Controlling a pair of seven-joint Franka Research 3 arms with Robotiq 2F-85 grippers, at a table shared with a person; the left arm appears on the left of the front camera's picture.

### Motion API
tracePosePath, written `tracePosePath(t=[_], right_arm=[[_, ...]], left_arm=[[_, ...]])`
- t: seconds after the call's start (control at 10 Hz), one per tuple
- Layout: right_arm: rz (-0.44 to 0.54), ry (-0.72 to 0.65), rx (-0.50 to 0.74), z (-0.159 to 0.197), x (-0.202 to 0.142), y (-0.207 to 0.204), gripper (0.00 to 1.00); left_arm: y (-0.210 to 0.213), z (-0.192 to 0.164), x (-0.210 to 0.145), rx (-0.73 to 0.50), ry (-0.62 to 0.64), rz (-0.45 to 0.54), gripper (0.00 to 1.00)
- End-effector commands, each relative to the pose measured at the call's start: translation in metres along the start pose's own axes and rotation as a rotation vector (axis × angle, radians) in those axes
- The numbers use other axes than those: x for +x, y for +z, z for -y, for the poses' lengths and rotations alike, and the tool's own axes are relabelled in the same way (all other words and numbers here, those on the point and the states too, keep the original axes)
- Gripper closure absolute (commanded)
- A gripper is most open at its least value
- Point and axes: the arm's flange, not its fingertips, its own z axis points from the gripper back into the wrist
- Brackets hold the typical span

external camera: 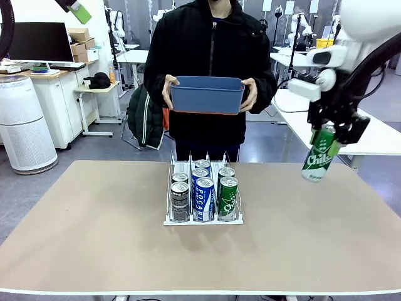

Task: Fill the beverage cans into the dispenser.
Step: Place the picked Sprite in the line of the Automatic Can Dispenser with the same cans.

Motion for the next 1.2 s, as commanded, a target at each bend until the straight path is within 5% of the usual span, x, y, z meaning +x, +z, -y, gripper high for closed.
tracePosePath(t=[0.0,0.5,1.0,1.1], right_arm=[[-0.016,-0.127,-0.081,-0.003,0.032,-0.023,1.00],[0.021,-0.239,-0.125,0.022,0.115,-0.061,1.00],[0.003,-0.221,-0.090,0.012,0.103,-0.058,1.00],[0.010,-0.228,-0.092,0.018,0.107,-0.066,0.41]], left_arm=[[0.000,-0.002,0.000,0.004,0.001,0.006,0.00],[0.000,-0.002,0.000,0.004,0.001,0.006,0.00],[0.000,-0.002,0.000,0.004,0.001,0.006,0.00],[0.000,-0.002,0.000,0.004,0.001,0.006,0.00]])
